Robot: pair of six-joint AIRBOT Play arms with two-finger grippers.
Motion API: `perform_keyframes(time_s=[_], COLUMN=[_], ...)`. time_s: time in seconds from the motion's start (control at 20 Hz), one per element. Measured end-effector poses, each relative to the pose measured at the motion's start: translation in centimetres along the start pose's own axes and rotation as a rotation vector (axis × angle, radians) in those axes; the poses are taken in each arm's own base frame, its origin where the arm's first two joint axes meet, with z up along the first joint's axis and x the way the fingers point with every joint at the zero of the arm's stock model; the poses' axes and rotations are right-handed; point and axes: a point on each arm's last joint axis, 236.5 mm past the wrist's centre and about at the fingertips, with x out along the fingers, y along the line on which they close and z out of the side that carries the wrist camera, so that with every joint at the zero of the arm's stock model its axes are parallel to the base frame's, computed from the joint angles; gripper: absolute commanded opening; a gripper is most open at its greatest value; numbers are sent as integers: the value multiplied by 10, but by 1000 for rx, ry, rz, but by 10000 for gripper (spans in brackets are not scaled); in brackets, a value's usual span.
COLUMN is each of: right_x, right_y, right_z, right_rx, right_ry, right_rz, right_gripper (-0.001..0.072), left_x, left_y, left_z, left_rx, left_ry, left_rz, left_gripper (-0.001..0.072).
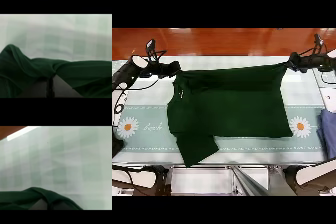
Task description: Fold the shirts.
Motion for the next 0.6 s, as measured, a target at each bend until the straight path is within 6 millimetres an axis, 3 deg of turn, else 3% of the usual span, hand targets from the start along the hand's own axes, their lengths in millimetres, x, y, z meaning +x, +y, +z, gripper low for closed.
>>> perform_keyframes(time_s=[0.3, 0.6], right_x=[-15, -19], right_y=[-16, -33], right_z=[-37, -84], right_rx=[-13, -19], right_ry=[181, 357], right_rz=[-20, -66], right_gripper=[20, 21], left_x=[-8, -12], left_y=[8, 9], left_z=[-33, -84], left_rx=[-9, 8], left_ry=[158, 368], left_rz=[-13, -40], left_gripper=[20, 20])
